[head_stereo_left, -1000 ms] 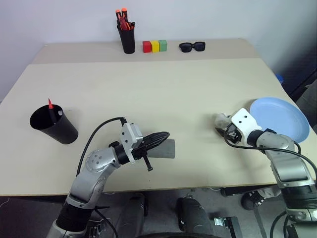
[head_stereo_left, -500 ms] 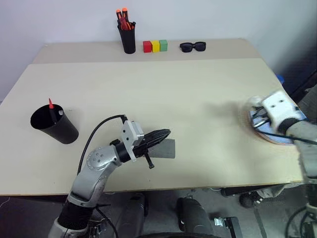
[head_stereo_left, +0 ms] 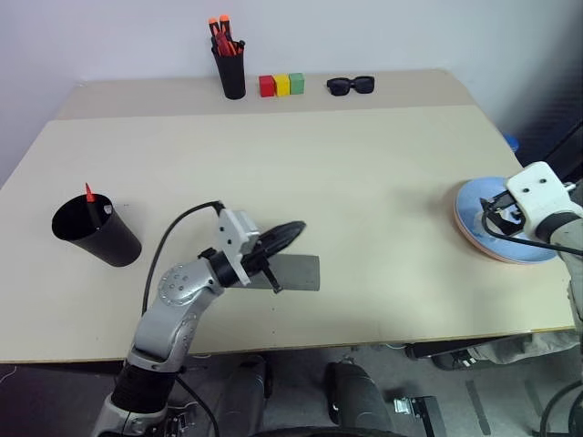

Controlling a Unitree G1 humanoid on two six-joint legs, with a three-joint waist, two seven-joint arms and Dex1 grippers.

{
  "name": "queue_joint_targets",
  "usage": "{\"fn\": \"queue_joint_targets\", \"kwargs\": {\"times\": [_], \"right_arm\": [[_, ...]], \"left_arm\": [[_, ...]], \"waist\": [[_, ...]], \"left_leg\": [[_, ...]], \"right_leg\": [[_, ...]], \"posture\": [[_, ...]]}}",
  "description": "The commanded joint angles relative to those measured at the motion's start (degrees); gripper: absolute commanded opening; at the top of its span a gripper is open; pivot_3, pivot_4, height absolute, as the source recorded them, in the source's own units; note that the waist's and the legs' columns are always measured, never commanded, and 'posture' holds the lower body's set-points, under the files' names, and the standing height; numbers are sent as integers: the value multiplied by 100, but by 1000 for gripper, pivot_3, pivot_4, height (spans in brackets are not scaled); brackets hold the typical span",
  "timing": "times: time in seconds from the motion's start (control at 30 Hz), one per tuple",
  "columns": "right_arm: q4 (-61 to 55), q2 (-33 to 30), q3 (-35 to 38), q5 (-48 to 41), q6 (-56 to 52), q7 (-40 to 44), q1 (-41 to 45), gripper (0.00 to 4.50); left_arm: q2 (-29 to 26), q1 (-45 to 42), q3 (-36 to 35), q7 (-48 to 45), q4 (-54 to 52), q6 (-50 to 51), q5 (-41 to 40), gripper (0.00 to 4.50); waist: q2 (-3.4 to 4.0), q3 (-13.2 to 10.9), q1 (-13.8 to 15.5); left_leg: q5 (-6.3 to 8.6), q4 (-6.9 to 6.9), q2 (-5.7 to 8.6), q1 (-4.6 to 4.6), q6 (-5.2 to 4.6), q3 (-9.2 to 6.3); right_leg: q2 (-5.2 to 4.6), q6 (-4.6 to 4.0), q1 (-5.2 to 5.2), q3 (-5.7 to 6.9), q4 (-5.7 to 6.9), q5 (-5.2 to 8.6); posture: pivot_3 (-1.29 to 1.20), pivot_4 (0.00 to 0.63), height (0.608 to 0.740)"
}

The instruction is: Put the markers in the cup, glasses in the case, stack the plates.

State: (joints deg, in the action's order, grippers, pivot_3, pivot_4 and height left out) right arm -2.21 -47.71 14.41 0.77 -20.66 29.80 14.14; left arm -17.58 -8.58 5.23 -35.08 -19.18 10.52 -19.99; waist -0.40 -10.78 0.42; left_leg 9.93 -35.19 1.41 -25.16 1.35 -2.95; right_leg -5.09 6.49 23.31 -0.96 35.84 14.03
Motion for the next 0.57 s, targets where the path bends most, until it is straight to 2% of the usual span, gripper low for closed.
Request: {"fn": "queue_joint_targets", "kwargs": {"times": [0.03,0.2,0.57], "right_arm": [[-444,386,145,-967,119,518,373,4112],[-568,764,-113,-1886,-48,1325,604,4112],[-83,985,-606,-2079,74,1718,825,4112]], "left_arm": [[13,190,-474,757,-157,-210,492,0],[-54,442,-1090,1449,-152,-224,851,0],[-133,990,-1369,1720,-333,-169,926,0]], "waist": [[-1,-1,-11],[-4,-2,9],[-6,-1,25]], "left_leg": [[0,0,0,0,0,-1],[0,-1,-2,0,0,-4],[1,0,-3,0,1,-7]], "right_leg": [[1,1,-1,0,0,0],[3,1,-1,1,2,0],[0,-1,-4,1,-7,0]], "posture": [[0,150,740],[0,150,740],[0,150,740]]}}
